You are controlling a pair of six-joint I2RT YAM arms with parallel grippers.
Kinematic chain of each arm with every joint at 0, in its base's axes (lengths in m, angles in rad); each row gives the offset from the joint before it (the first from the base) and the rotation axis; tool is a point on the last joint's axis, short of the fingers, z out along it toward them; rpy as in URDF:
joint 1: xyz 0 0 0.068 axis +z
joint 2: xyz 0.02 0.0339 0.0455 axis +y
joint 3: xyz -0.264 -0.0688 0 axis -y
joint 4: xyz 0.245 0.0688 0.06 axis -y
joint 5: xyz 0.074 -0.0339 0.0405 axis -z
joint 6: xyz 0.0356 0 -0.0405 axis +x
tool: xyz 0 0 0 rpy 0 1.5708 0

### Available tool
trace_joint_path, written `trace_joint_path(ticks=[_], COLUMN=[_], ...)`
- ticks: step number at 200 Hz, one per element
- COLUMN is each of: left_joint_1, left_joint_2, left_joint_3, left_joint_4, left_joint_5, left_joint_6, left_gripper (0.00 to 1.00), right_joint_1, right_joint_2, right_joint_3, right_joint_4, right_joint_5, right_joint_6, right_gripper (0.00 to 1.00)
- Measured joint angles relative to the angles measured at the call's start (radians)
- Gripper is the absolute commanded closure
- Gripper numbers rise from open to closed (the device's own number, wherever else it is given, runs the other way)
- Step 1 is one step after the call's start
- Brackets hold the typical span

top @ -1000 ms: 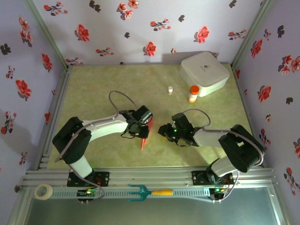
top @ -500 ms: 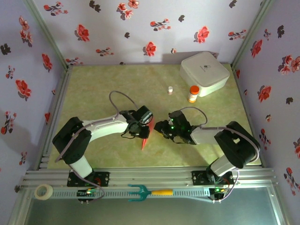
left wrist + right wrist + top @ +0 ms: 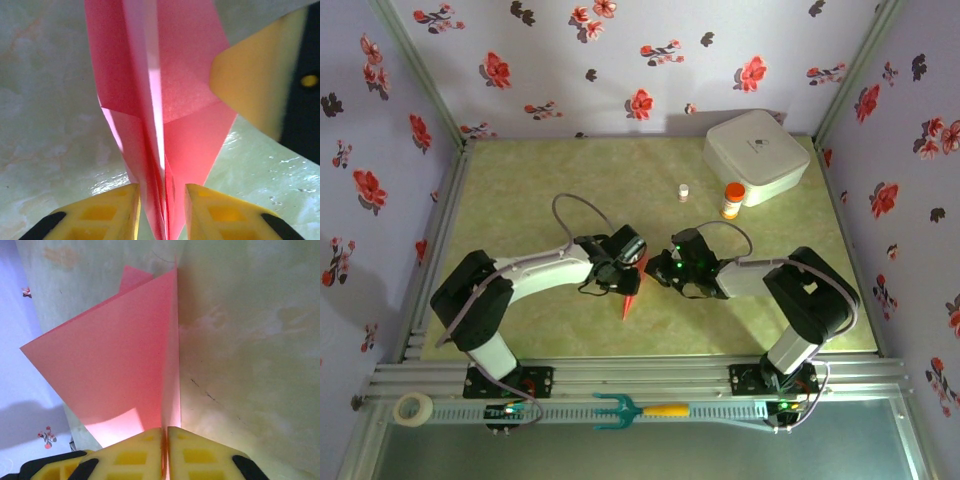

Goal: Fold a paper plane with a square sheet of paper (pick it up from the middle)
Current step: Fold the wing for the fifth time at the center of the table.

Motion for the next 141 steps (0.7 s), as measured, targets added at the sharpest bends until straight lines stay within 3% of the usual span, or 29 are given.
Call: trace_joint_path(ticks=[56,141], left_joint_1=[-0.015,-0.016], left_joint_2=[-0.077,-0.055], left_joint_3=[-0.002,-0.008], left_joint_4=[0.048,0.056], left_joint_5=[0.0,-0.011], left_joint_6=[0.0,-0.004], left_gripper=[0.67,0.66], right_joint_1=[0.0,0.0], right_joint_2=[0.0,0.0], right_joint_3=[0.0,0.0], right_joint_4=[0.0,0.0], right_joint_5=[0.0,0.0], right_joint_6=[0.0,0.001], right_gripper=[0.94,0.94])
